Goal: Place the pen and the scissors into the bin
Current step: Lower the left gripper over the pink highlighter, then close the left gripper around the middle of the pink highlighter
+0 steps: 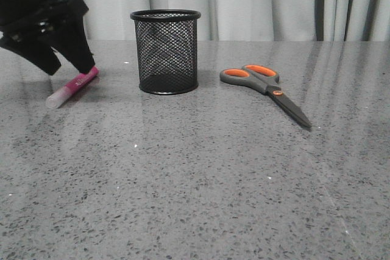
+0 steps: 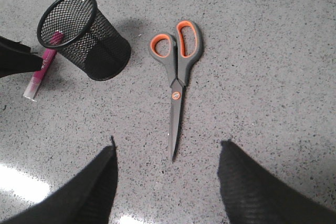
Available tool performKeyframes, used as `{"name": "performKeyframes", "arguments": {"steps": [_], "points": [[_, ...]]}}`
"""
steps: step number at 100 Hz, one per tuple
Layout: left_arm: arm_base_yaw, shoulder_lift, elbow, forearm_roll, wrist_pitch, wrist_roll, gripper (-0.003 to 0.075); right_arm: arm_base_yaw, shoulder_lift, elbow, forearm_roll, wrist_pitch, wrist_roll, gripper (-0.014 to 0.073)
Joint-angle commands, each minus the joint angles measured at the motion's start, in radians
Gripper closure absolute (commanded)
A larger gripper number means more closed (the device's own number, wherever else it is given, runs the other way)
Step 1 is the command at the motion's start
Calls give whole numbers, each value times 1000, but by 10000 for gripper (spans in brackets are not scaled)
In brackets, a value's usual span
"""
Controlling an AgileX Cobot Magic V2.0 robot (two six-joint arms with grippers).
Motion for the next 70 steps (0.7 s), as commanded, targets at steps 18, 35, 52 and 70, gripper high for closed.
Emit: {"name": "performKeyframes", "arguments": {"steps": [18, 35, 52, 70], "points": [[-9, 13, -34, -7, -34, 2, 281, -5, 4, -34, 34, -38, -17, 211], [-9, 16, -34, -7, -60, 2, 281, -5, 4, -34, 34, -38, -17, 211], [-9, 18, -34, 17, -58, -8, 289, -5, 4, -34, 34, -38, -17, 211], [-9, 18, -34, 62, -20, -17, 377, -5, 4, -34, 34, -38, -17, 211]]}}
